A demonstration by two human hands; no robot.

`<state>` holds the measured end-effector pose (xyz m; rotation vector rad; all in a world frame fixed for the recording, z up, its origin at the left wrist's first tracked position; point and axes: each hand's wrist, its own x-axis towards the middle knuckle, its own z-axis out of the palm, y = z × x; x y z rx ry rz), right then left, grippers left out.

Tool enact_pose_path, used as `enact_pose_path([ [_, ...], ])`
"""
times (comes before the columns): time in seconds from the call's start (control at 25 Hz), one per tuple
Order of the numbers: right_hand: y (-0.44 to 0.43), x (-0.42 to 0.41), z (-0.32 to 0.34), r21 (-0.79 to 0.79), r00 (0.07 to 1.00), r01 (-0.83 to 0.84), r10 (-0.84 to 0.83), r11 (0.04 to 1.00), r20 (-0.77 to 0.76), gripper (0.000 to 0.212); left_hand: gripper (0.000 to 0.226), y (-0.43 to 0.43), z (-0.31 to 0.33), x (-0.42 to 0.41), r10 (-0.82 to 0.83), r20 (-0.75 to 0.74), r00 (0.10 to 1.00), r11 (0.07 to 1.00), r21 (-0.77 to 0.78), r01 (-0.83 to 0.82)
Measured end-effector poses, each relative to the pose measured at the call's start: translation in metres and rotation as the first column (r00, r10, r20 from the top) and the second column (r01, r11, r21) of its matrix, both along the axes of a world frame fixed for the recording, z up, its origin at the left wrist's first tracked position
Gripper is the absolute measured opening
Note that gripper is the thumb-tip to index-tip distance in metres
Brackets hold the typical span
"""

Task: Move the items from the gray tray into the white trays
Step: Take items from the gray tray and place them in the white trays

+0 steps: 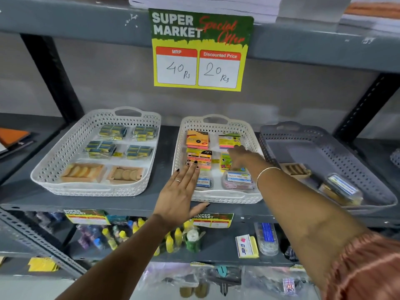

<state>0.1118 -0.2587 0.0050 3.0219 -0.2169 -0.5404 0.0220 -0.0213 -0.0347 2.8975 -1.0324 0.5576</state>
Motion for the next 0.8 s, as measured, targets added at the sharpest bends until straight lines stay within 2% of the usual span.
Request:
enact_pose_path([
  [0.08, -0.005, -0.003, 0.009, 0.055, 0.996, 0.029, -0.033, 0.998, 0.081, 0.074, 0.082, 0.000, 0.001, 0.000, -0.005, 0.011, 1.000, 1.000, -0.002, 0.005],
  [0.12, -0.011, -0.005, 0.015, 0.080, 0.980, 0.055, -0.069, 0.995, 0.185, 0.069, 0.082, 0.000, 0.001, 0.000, -0.006, 0.017, 1.000, 1.000, -0.004, 0.006],
  [0.2, -0.025, -0.016, 0.028, 0.116, 0.884, 0.143, -0.179, 0.983, 0.431, 0.047, 0.082, 0.000, 0.002, -0.001, -0.006, 0.011, 1.000, 1.000, -0.004, 0.006],
  [0.28, -0.045, -0.034, 0.039, 0.154, 0.777, 0.290, -0.327, 0.944, 0.538, 0.032, 0.082, 0.001, 0.003, -0.002, -0.008, -0.016, 1.000, 1.000, -0.005, 0.008],
  [0.4, -0.081, -0.070, 0.040, 0.174, 0.714, 0.519, -0.536, 0.837, 0.451, 0.033, 0.083, 0.000, 0.003, -0.002, -0.023, -0.072, 0.997, 0.999, -0.034, 0.020],
  [0.48, -0.099, -0.096, 0.034, 0.211, 0.703, 0.577, -0.611, 0.789, 0.363, 0.035, 0.086, 0.000, 0.001, -0.001, -0.026, -0.089, 0.996, 0.999, -0.042, 0.022],
  [0.6, -0.117, -0.125, 0.022, 0.169, 0.809, 0.544, -0.567, 0.822, 0.153, 0.045, 0.088, 0.001, 0.001, -0.001, -0.026, -0.107, 0.994, 0.999, -0.045, 0.022],
  [0.68, -0.125, -0.135, 0.011, 0.091, 0.839, 0.542, -0.544, 0.835, -0.007, 0.052, 0.087, 0.002, 0.000, -0.001, -0.022, -0.101, 0.995, 0.999, -0.027, 0.020],
  [0.8, -0.131, -0.140, -0.002, 0.020, 0.831, 0.557, -0.556, 0.831, -0.018, 0.056, 0.083, 0.004, -0.001, -0.001, -0.025, -0.101, 0.995, 0.999, -0.024, 0.023],
])
